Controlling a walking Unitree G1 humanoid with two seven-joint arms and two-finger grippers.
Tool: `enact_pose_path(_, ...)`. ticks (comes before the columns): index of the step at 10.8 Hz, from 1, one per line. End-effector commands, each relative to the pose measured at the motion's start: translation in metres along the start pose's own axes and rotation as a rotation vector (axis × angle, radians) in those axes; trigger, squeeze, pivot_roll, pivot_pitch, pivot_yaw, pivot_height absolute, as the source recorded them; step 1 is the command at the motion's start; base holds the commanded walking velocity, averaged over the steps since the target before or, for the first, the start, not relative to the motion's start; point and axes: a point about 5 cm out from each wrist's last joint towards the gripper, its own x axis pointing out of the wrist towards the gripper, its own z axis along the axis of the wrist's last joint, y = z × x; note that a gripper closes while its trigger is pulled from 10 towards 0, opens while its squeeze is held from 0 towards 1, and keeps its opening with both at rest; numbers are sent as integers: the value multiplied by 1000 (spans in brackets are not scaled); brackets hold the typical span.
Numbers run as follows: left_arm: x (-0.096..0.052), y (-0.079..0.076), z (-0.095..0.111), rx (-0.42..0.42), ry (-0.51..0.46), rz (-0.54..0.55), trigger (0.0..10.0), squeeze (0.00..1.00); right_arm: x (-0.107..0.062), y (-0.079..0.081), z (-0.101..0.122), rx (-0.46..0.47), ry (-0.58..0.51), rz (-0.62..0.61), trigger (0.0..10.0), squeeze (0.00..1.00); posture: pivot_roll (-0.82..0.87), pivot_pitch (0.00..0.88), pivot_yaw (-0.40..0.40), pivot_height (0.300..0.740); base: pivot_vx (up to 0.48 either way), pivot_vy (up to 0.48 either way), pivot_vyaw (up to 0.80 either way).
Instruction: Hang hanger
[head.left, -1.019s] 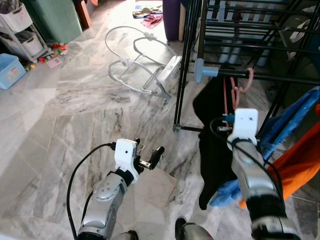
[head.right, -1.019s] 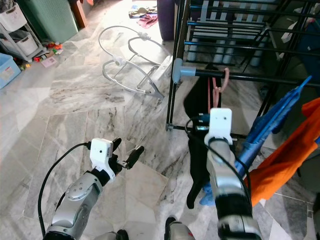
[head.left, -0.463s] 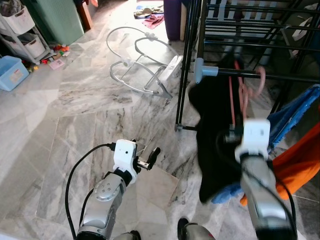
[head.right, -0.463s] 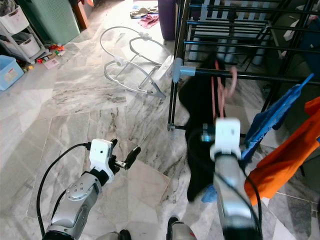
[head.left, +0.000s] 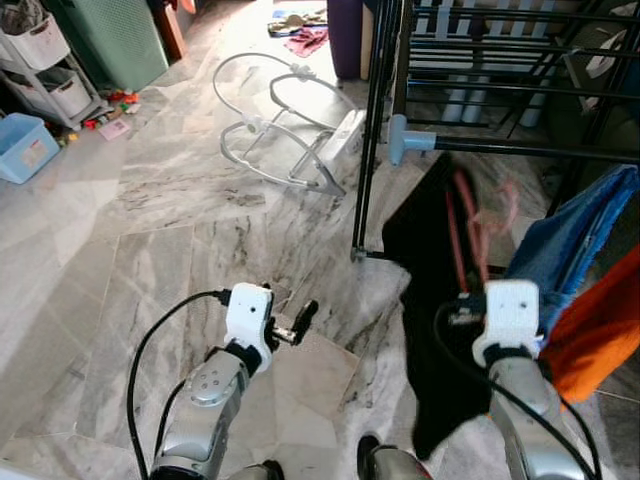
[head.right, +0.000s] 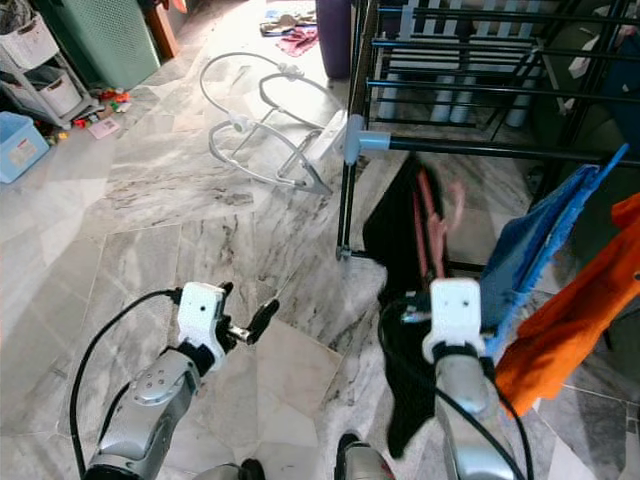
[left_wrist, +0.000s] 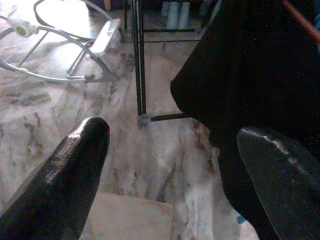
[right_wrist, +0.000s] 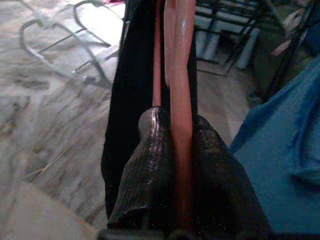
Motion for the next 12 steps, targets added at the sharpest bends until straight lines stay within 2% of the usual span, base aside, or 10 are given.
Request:
enact_pose_path(1,-3,2,-3,5,17,16,10000,0,-2,5,10,7,-45,24,10000,0,-183,208,72,740,0,0,0)
enact_pose_path(4,-3,5,-2,22,15,39,10000,0,2,12,8,14,-36,44,10000,0,-172,205,75,740,0,0,0)
enact_pose_path(9,-4,5,-1,27,15,66,10000,0,3,12,10,14,-41,44,10000,0,-173,216,74,740,-329,0,0)
enact_pose_path(12,4,1,24,22,-62,65,10000,0,4,12,14,14,-55,42,10000,0,-169,217,72,740,-351,0,0)
